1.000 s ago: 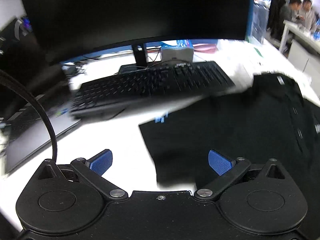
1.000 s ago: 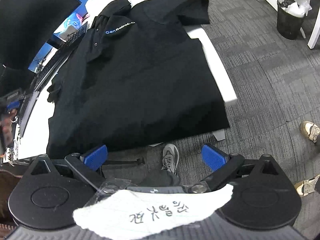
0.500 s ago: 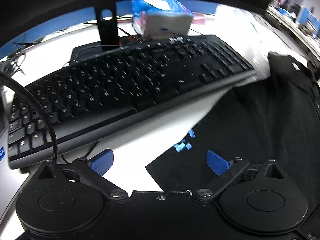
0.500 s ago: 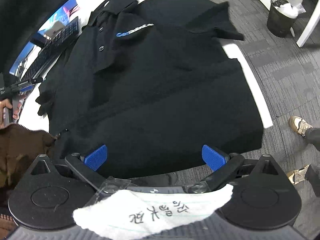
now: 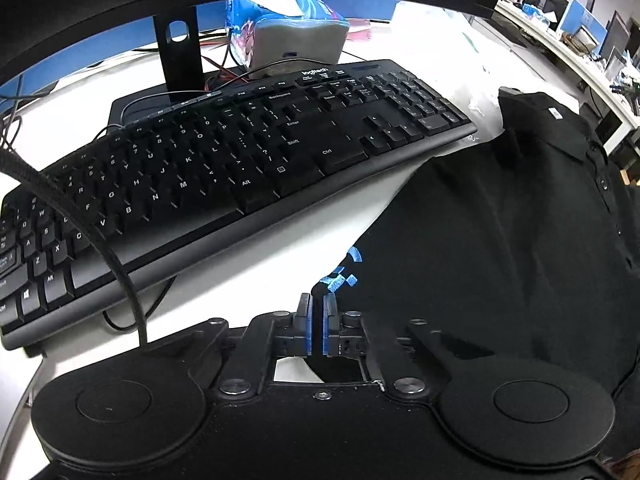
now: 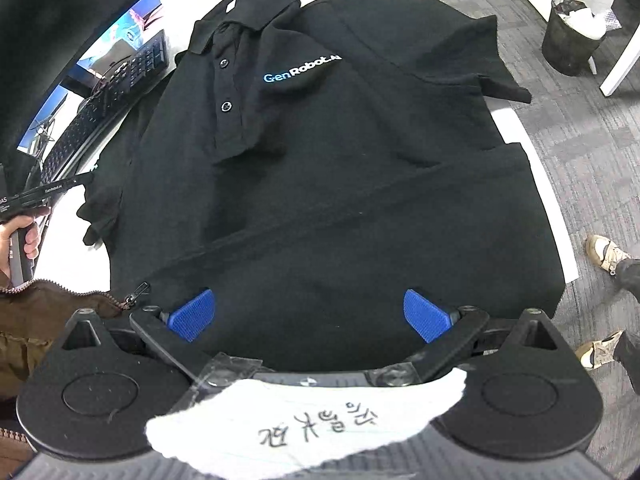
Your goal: Fold clothes
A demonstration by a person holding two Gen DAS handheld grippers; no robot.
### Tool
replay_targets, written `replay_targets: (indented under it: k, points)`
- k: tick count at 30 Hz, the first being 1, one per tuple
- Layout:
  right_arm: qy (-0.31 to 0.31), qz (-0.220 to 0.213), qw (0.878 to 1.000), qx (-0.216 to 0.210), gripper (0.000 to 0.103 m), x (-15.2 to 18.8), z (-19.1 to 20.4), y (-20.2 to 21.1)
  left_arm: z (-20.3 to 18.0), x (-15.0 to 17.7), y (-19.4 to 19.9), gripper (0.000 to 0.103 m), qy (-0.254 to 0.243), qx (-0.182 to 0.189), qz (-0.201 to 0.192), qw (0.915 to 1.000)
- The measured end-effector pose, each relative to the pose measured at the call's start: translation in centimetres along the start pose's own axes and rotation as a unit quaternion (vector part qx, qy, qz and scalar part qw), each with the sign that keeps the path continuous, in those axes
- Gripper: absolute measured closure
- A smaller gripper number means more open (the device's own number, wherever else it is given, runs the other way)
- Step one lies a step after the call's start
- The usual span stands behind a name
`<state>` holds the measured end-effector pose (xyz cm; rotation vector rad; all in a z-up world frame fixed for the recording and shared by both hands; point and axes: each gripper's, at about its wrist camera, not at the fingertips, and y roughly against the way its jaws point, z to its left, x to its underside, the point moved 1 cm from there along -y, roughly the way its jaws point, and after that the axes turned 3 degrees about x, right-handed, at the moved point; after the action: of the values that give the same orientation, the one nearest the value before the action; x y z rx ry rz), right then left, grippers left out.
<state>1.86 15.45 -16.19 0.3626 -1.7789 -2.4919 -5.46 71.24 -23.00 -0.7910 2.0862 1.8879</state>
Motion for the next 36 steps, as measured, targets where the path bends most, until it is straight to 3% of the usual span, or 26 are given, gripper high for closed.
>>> replay_targets:
  k: [8,15,21,25,26,28,30,36]
  points:
    - [-0.004,-0.006,1.000,-0.010,0.001,0.5,-0.4,0.3,-3.4,-1.0,3.5,0.103,-0.015,0.010,-0.019,0.9997]
    - [-0.015,-0.020,0.999,-0.031,0.001,1.1,-1.9,0.3,-14.0,-2.5,6.8,0.103,-0.060,0.083,-0.027,0.9944]
    - [-0.017,-0.038,0.997,-0.058,0.001,1.2,-4.5,1.0,-24.8,-2.3,2.8,0.102,-0.074,0.146,-0.004,0.9865]
    - [-0.026,-0.046,0.996,-0.073,0.001,0.9,-7.2,1.5,-29.3,-1.1,-1.6,0.099,-0.064,0.114,0.049,0.9902]
    - [-0.026,-0.047,0.996,-0.074,0.001,0.7,-7.9,1.7,-29.8,-1.0,-1.8,0.095,-0.058,0.101,0.050,0.9920]
    - [-0.009,-0.057,0.996,-0.066,0.001,-0.1,-9.1,2.2,-30.2,-0.8,-0.4,0.046,-0.043,0.080,0.026,0.9955]
    - [0.009,-0.077,0.995,-0.055,0.001,-1.7,-10.5,2.8,-29.8,-0.6,1.4,0.021,-0.025,0.056,-0.004,0.9981]
    - [-0.018,-0.128,0.991,-0.044,0.000,-10.6,-16.7,0.3,-28.0,0.2,5.7,0.019,0.041,0.032,-0.019,0.9985]
